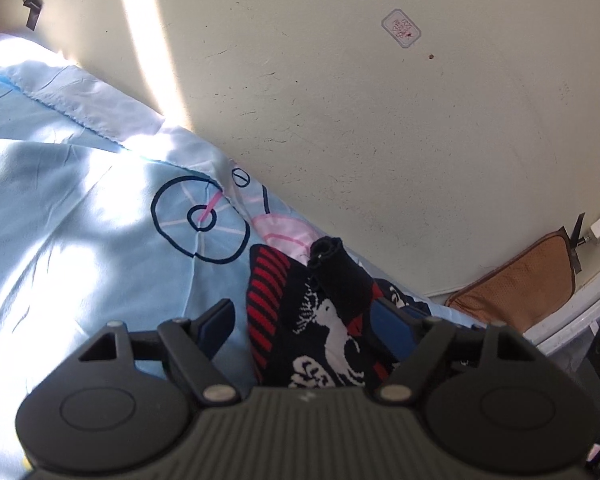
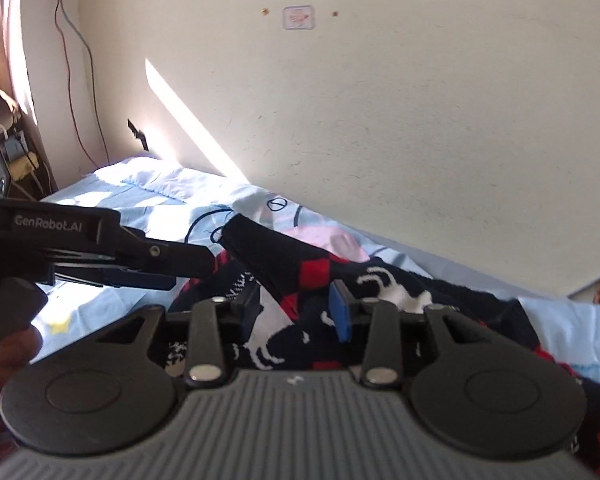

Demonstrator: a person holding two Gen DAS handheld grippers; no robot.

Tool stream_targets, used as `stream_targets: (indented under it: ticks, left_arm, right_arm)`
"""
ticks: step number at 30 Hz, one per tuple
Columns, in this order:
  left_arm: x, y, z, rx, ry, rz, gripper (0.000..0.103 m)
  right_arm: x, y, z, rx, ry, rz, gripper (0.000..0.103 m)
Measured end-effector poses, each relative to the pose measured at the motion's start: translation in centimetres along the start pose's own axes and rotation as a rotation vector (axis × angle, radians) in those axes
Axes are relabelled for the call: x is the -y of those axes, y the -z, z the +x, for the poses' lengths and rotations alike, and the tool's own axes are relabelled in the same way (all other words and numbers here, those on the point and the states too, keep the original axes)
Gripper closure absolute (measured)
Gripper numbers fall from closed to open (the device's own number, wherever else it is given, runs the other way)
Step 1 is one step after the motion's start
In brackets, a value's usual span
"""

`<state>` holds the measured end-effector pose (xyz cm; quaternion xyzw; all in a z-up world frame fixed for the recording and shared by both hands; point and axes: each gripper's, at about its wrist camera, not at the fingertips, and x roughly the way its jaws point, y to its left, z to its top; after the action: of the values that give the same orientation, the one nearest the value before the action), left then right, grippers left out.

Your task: Fold small clothes

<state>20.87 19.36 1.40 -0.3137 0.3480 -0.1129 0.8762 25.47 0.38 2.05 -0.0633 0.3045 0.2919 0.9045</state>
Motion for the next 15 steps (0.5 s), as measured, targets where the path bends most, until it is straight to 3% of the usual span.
stream_targets:
  ticks: [2,3,4,5,8,11,13,15]
  left_arm:
    - [-0.2,-0.2,-0.1,0.005,0.007,-0.008,0.027]
    - [-0.2,-0.2,-0.1,0.006,0.008,-0.007,0.027]
    - [-0.2,-0.1,-0.1,0.005,0.009,-0.003,0.027]
    - [-0.1,-0.1,-0.1,0.005,0.01,0.001,0.027]
    - [-0.1,-0.1,-0.4,0.011,0.026,-0.003,0.027]
    - [-0.3,-0.2,-0.8,0.029,0.058,-0.024,0.027]
    - [-0.5,-0.4,-1.3,0.047,0.081,-0.042,0.027]
    - [-0.7,-0.5,-1.7,0.055,0.097,-0.053,0.026]
  right_arm:
    - [-0.7,-0.2,2.1,-0.058,0.023,-0.064,0.055]
    - [-0.8,0.0,3.0,-0.083,0.049,-0.091,0.059]
    - [-0.7,0.2,3.6,-0.097,0.07,-0.105,0.082]
    - [-0.4,0.2,3.5,-0.09,0.079,-0.099,0.088]
    - [1.3,-0.8,0.5,-0.002,-0.001,0.009,0.09]
    - [0.7,-1.8,-2.9,0.067,-0.031,-0.016,0.09]
    - [-0.2,-1.5,-4.4,0.058,-0.075,-0.048,0.09]
    - [-1.8,0.0,-4.4,-0.015,-0.131,-0.1,0.09]
